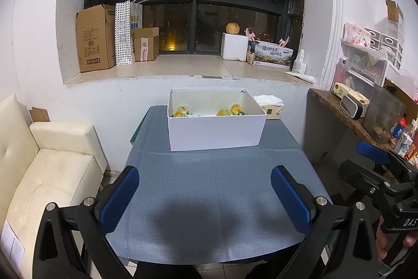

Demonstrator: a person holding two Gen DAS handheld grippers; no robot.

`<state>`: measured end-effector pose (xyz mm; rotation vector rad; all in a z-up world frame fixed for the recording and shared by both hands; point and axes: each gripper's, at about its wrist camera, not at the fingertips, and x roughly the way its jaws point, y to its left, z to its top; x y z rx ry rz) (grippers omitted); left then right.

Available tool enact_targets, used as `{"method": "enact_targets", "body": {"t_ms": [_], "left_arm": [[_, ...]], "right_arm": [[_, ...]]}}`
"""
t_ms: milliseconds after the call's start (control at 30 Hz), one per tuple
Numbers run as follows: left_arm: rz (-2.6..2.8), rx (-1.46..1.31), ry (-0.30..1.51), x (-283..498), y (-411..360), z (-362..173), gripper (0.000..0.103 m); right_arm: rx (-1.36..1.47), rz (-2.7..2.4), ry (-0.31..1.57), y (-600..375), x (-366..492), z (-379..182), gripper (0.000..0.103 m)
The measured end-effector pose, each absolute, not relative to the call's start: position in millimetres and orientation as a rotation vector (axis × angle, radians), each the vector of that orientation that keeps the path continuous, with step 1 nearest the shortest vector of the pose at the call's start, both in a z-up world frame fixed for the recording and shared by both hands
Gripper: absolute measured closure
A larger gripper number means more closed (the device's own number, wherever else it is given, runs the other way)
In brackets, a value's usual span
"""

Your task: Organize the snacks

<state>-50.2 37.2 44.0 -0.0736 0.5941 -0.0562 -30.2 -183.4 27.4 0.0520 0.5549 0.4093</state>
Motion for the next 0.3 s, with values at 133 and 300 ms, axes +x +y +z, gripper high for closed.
{"method": "enact_targets", "body": {"t_ms": [133,300], "left_arm": [[-0.067,-0.08,0.593,-48.9,38.1,45.2,0.0],[-0.083,-0.103,0.602,-45.7,42.0,42.5,0.0]], "right_arm": [[0.046,0.405,0.56,-182.0,-28.9,28.1,0.0],[0.042,0.397,0.562,-182.4,-28.6,29.2,0.0]]}}
